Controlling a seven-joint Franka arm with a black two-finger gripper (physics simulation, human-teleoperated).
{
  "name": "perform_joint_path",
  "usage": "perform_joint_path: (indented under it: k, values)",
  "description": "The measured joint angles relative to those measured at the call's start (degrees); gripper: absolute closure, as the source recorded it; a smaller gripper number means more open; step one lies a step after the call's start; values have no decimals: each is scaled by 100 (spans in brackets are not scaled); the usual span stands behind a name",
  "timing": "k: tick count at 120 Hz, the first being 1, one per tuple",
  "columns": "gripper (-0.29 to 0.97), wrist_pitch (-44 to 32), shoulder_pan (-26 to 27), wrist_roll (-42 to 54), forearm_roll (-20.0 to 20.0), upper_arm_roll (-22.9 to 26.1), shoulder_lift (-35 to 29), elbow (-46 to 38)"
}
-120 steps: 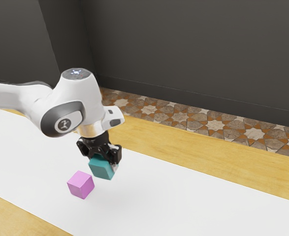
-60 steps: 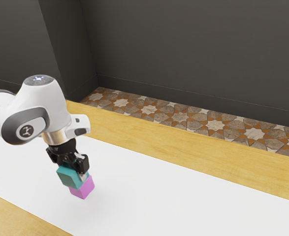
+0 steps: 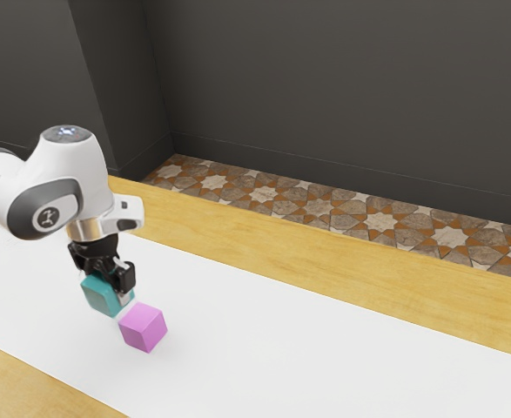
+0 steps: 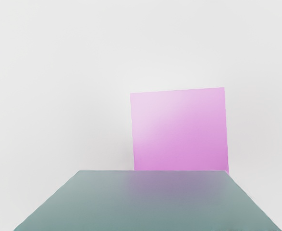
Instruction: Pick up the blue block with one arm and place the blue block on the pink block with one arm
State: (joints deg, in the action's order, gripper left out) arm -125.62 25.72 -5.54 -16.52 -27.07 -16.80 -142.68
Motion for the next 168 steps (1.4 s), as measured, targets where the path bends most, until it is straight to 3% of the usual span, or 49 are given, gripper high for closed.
perform_joint_path:
  k: [46, 89, 168]
  values:
    - [35, -452, 53, 468, 390, 20, 533, 114]
    - [35, -898, 40, 246, 844, 17, 764, 111]
    - [35, -965, 60, -105, 950, 17, 988, 18]
